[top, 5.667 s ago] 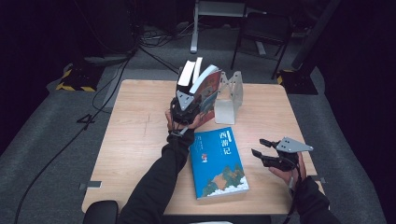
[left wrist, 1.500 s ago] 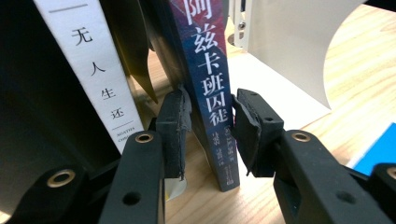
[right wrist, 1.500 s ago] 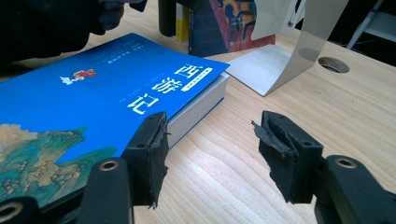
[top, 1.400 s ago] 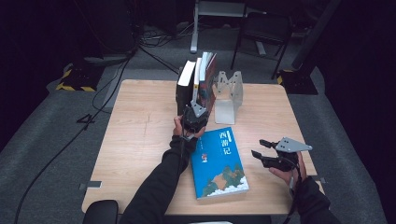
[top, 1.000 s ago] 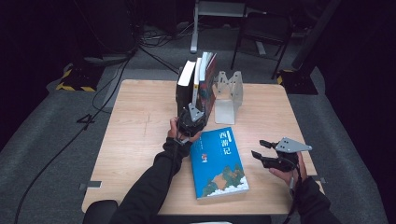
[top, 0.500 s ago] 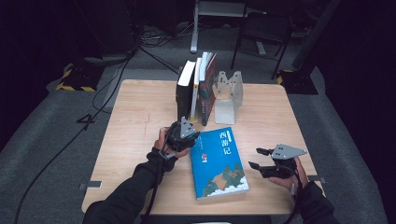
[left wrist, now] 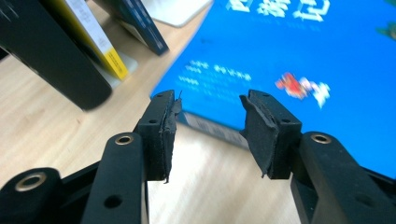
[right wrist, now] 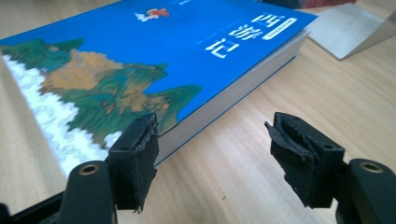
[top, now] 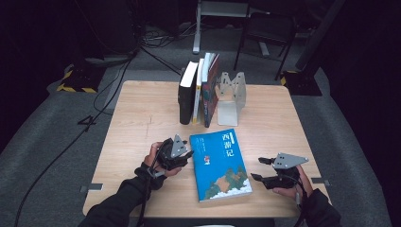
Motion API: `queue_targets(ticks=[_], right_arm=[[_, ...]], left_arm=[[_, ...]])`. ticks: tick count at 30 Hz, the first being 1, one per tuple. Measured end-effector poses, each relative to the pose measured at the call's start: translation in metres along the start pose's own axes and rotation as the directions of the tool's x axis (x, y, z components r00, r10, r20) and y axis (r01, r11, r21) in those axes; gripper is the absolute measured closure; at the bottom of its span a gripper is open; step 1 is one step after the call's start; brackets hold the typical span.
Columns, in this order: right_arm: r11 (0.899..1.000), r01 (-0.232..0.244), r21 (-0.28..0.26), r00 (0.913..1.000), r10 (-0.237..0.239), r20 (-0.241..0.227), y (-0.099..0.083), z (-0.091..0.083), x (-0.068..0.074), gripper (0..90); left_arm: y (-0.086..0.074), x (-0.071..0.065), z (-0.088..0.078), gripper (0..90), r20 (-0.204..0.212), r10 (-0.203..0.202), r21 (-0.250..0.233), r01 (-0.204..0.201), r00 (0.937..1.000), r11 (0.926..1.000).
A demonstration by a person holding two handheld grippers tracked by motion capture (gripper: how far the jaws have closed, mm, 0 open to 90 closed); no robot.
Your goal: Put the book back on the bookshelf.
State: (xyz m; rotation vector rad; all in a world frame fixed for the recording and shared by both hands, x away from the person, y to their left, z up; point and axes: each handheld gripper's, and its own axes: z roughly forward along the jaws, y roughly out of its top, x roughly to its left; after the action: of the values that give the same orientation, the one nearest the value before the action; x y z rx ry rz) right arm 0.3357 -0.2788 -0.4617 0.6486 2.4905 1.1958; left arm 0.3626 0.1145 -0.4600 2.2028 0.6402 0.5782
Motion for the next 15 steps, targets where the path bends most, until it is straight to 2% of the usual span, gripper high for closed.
queue_targets(ticks=[4, 6, 7, 8, 9, 10, 12, 15], right_arm=[[1.0, 0.014, 0.018, 0.9989, -0.013, -0.045, -0.003, -0.001, 0.008, 32.5], [0.999, 0.022, 0.025, 0.9984, -0.021, -0.053, -0.004, -0.002, 0.01, 32.5], [0.999, 0.034, 0.038, 0.9956, -0.03, -0.089, -0.006, -0.002, 0.015, 32.9], [0.999, 0.034, 0.038, 0.9956, -0.03, -0.089, -0.006, -0.002, 0.015, 32.9], [0.998, 0.048, 0.05, 0.9927, -0.042, -0.113, -0.008, -0.003, 0.02, 33.1], [0.998, 0.048, 0.05, 0.9927, -0.042, -0.113, -0.008, -0.003, 0.02, 33.1], [0.996, 0.061, 0.067, 0.9894, -0.052, -0.135, -0.011, -0.004, 0.025, 34.0], [0.995, 0.064, 0.078, 0.9844, -0.051, -0.168, -0.014, -0.005, 0.03, 34.7]], left_arm=[[-0.01, -0.006, -0.004, 51.7, 0.033, -0.002, 0.016, 0.001, 0.9994, 0.9999], [-0.016, -0.012, -0.007, 51.0, 0.06, 0.002, 0.024, -0.004, 0.9982, 0.9997], [-0.021, -0.015, -0.009, 49.9, 0.081, 0.005, 0.034, -0.008, 0.9967, 0.9994], [-0.021, -0.015, -0.009, 49.5, 0.081, 0.005, 0.034, -0.008, 0.9967, 0.9994], [-0.026, -0.021, -0.011, 48.7, 0.103, 0.013, 0.044, -0.018, 0.9946, 0.9989], [-0.026, -0.021, -0.011, 48.1, 0.103, 0.013, 0.044, -0.018, 0.9946, 0.9989], [-0.031, -0.028, -0.013, 46.9, 0.146, 0.01, 0.054, -0.018, 0.9892, 0.9984], [-0.034, -0.033, -0.014, 45.0, 0.174, 0.007, 0.067, -0.019, 0.9847, 0.9976]])
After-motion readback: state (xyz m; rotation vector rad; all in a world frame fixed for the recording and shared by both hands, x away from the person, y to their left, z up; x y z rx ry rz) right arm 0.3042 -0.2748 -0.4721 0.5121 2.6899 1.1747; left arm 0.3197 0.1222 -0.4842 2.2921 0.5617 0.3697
